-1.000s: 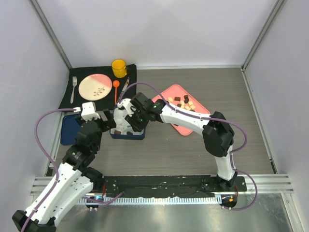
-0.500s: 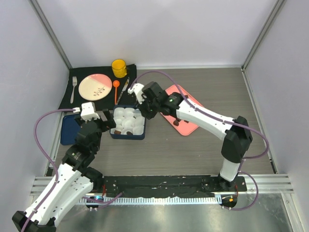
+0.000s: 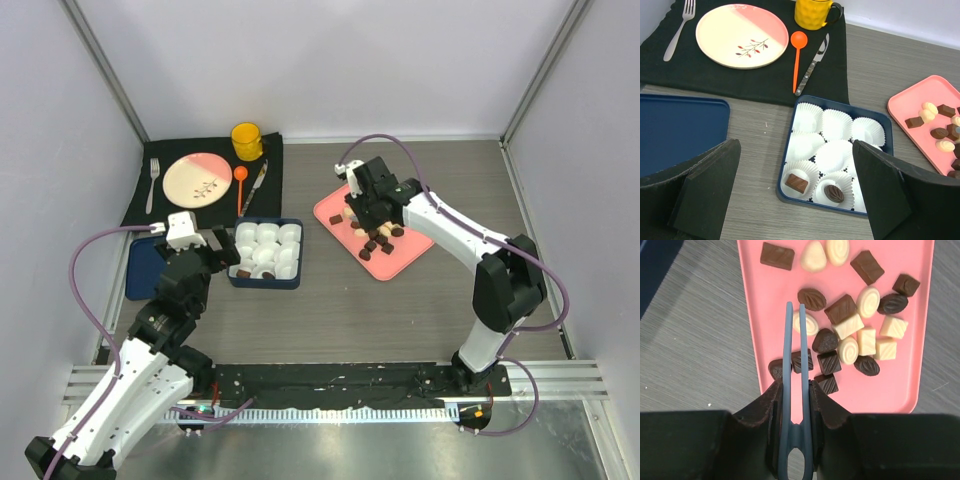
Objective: Pack the chocolate
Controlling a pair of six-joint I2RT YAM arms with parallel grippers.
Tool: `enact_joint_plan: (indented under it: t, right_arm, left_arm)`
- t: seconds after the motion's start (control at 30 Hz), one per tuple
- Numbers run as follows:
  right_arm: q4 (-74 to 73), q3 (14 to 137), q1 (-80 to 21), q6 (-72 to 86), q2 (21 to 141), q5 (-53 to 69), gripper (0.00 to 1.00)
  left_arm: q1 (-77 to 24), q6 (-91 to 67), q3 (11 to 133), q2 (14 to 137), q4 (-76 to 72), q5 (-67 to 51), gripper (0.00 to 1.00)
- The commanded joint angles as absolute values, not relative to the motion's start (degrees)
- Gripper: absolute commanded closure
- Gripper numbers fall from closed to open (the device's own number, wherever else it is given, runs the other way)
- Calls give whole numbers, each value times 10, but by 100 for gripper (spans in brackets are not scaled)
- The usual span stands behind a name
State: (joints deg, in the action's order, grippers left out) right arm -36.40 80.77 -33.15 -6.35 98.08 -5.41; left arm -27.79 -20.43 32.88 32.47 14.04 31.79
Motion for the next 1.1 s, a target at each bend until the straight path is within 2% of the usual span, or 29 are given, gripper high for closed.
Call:
enact_joint_plan:
  t: [0.0,0.33,1.07]
  right_arm:
    - [-359,795,-327,-32,949,-67,74]
    - [-375,762,-314,27,930,-98,75]
    - [-371,850,-311,274,1030,-208,71]
  left_arm:
    - [-278,-207,353,323,130,313,0]
    - [-278,-208,354,334,126,306,0]
    - [-273,-220,353,317,127,287,0]
